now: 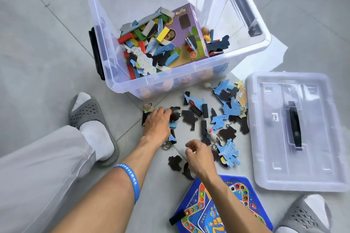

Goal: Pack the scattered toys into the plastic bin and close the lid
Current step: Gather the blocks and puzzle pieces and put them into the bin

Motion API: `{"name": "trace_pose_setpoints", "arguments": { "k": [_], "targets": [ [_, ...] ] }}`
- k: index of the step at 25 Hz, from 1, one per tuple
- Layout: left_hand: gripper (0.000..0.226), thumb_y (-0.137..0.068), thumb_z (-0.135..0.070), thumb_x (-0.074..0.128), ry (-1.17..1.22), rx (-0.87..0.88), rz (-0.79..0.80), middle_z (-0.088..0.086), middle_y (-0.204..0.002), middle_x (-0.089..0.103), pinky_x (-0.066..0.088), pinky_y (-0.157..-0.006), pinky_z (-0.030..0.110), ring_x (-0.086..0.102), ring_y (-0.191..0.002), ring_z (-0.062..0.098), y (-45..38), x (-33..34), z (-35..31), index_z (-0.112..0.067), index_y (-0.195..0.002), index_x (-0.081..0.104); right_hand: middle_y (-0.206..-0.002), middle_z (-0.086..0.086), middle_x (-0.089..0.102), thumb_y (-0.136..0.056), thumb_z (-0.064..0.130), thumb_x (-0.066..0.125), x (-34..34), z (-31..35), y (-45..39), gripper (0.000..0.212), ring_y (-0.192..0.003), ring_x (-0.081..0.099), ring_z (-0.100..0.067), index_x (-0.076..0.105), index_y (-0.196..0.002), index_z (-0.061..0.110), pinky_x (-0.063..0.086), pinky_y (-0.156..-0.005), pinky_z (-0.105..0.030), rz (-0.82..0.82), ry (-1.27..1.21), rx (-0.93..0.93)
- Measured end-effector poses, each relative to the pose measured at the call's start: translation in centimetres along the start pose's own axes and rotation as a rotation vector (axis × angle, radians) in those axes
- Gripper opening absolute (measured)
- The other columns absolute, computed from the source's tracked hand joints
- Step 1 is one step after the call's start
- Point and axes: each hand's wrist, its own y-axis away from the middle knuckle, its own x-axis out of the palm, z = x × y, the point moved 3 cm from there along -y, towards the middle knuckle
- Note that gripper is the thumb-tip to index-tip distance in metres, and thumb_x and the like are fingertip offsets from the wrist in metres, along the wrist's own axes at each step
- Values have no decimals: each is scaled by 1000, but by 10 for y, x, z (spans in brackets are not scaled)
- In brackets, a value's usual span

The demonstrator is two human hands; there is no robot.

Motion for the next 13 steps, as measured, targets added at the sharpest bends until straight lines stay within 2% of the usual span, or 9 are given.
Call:
{"name": "trace_pose_setpoints", "arguments": {
  "k": [3, 5, 8, 10, 13],
  "targets": [
    [44, -75, -20, 65, 67, 0, 20, 5, -106, 57, 41, -75, 34, 51, -98, 27, -5, 5, -5, -16, -113, 44, -93, 3, 69, -87, 19, 50, -2, -13, -2, 26, -83, 65, -13, 68, -105, 21, 54, -79, -32, -3, 18, -17],
    [49, -76, -30, 62, 225, -132, 89, 7, -105, 54, 42, -75, 36, 53, -95, 30, -4, 4, -9, -17, -117, 39, -92, 1, 71, -87, 17, 49, -8, -16, -1, 25, -81, 65, -14, 68, -103, 21, 55, -77, -34, -67, -17, -5],
    [29, -85, -32, 47, 370, -300, 112, 13, -110, 49, 45, -78, 40, 54, -93, 37, 12, 7, -16, -20, -110, 38, -92, 3, 66, -89, 16, 48, -26, -8, -7, 22, -78, 59, -15, 63, -105, 20, 48, -70, -30, -259, -16, -60],
    [21, -88, -27, 42, 353, -315, 116, 17, -116, 46, 43, -77, 39, 54, -94, 39, 26, 14, -29, -16, -105, 40, -94, 4, 60, -89, 15, 49, -38, 3, -16, 20, -81, 53, -15, 58, -107, 18, 40, -68, -30, -341, 110, -184],
    [26, -92, -27, 47, 260, -251, 94, 14, -118, 42, 48, -84, 44, 55, -100, 35, 39, 24, -44, -10, -111, 42, -94, 0, 55, -92, 13, 48, -48, 16, -33, 21, -80, 46, -19, 54, -112, 16, 37, -66, -30, -367, 388, -342]
  ]
}}
